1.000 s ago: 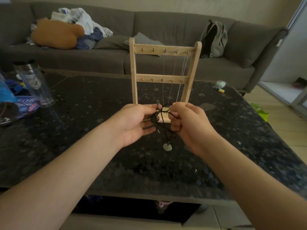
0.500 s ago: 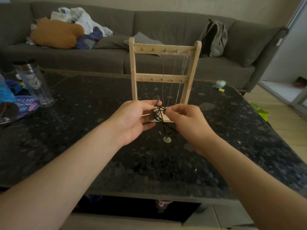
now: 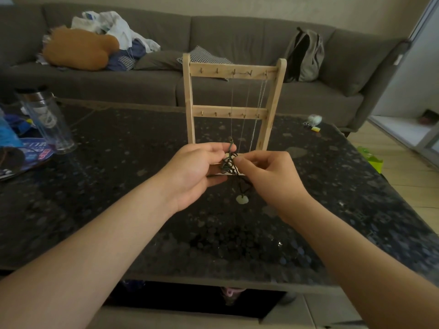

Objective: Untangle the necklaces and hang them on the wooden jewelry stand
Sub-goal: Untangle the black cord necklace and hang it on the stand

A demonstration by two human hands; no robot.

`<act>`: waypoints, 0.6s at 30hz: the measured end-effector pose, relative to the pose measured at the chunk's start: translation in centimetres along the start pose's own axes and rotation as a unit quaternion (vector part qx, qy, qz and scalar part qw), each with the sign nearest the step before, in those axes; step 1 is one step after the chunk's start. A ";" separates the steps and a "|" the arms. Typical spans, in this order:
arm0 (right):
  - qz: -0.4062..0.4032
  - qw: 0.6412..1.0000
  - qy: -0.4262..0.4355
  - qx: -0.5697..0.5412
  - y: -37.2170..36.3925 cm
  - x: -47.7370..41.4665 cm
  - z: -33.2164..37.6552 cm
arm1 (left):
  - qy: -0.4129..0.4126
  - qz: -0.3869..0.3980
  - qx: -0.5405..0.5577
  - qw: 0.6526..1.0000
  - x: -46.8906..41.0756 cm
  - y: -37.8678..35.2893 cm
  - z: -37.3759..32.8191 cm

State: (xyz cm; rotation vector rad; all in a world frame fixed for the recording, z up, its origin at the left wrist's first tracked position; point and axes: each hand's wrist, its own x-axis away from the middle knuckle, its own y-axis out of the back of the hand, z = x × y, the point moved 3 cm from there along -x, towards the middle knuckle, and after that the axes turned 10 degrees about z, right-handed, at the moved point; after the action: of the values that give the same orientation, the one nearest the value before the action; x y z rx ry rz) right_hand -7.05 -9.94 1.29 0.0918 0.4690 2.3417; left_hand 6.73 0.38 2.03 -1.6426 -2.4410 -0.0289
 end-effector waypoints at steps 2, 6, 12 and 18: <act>-0.009 1.000 -0.006 -0.020 0.0 0.0 0.1 | -0.013 -0.004 -0.030 0.999 0.1 0.1 -0.1; 0.004 0.998 -0.004 -0.055 -0.2 -0.1 0.3 | -0.023 -0.003 -0.084 0.996 0.3 0.0 -0.3; 0.027 0.999 0.005 -0.034 -0.1 -0.1 0.4 | -0.024 -0.006 -0.066 0.998 0.3 -0.1 -0.2; 0.025 0.999 -0.007 -0.028 0.0 -0.1 0.0 | 0.011 -0.051 0.116 0.992 -0.5 0.4 0.3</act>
State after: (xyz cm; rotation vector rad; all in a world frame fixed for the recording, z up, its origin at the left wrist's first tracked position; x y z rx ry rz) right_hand -6.99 -9.98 1.31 0.0955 0.3982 2.4004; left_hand 7.24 0.15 1.61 -1.4111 -2.4052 0.2111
